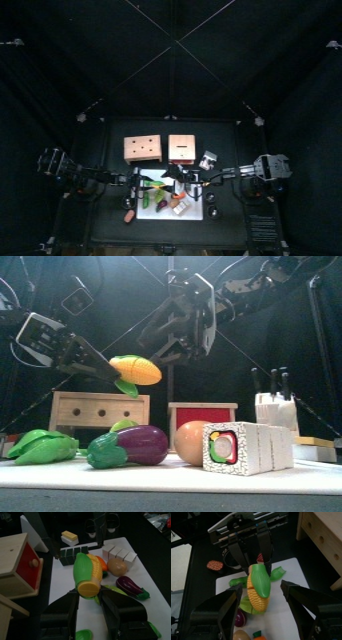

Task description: Regrasp corn

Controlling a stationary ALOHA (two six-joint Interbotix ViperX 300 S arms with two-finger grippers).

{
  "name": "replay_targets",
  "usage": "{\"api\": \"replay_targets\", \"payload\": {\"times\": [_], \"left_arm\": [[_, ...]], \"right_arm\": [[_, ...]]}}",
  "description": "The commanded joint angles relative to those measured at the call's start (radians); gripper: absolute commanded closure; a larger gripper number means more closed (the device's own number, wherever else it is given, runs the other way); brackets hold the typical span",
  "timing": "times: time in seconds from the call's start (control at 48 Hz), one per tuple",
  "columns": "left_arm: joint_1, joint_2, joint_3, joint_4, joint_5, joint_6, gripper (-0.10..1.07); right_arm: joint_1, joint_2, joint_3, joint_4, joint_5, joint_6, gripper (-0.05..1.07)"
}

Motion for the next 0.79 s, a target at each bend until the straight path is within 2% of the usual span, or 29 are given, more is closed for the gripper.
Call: {"api": "replay_targets", "payload": {"times": [0.0,0.771], "left_arm": [[0.002,-0.003,-0.023,0.002,-0.005,0.002,0.30],[0.002,-0.003,-0.038,0.005,-0.005,0.002,0.30]], "right_arm": [[-0.008,-0.011,-0.029,0.002,-0.008,0.000,0.09],[-0.009,0.025,-0.054,0.043,0.026,0.005,0.09]]}}
